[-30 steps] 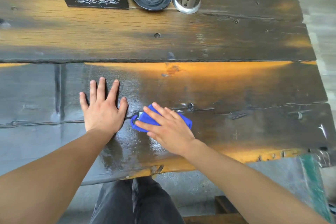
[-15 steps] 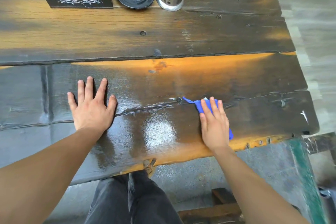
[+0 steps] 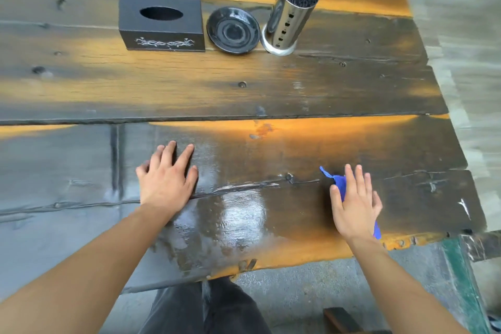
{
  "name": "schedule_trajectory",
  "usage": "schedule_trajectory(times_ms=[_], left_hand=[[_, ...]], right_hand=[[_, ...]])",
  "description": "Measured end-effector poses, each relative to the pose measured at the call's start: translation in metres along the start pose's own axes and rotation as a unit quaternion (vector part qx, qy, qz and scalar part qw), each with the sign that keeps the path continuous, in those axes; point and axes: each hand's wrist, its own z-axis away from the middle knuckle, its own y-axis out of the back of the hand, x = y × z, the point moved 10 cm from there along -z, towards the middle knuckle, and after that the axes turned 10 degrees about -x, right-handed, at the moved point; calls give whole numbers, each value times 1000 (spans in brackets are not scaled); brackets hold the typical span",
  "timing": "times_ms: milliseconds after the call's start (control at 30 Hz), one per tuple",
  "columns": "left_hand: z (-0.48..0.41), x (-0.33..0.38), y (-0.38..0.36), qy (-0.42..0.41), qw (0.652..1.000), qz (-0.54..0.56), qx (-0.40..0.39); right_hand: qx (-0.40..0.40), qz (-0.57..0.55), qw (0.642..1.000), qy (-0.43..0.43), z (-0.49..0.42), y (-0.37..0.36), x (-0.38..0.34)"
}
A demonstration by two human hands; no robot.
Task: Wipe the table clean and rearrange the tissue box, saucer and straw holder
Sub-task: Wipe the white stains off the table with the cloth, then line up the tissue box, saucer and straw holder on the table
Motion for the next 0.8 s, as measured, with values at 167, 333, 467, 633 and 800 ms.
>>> schedule_trajectory(times_ms=[167, 333, 467, 633, 800], left_hand=[[-29, -37, 37, -70, 997, 33, 13], [-70, -111, 74, -9, 995, 84, 56], [-98, -160, 76, 46, 999, 21, 20], [-104, -169, 73, 52, 998, 0, 25], [-106, -171, 74, 50, 998, 9, 30]], right_hand=[[-10, -8, 987, 159, -25, 22, -140], [-22, 9, 963, 269, -66, 40, -299], [-27, 33, 947, 319, -108, 53, -413], [-26, 87, 940, 330, -171, 57, -517], [-49, 158, 915, 369, -208, 48, -580]])
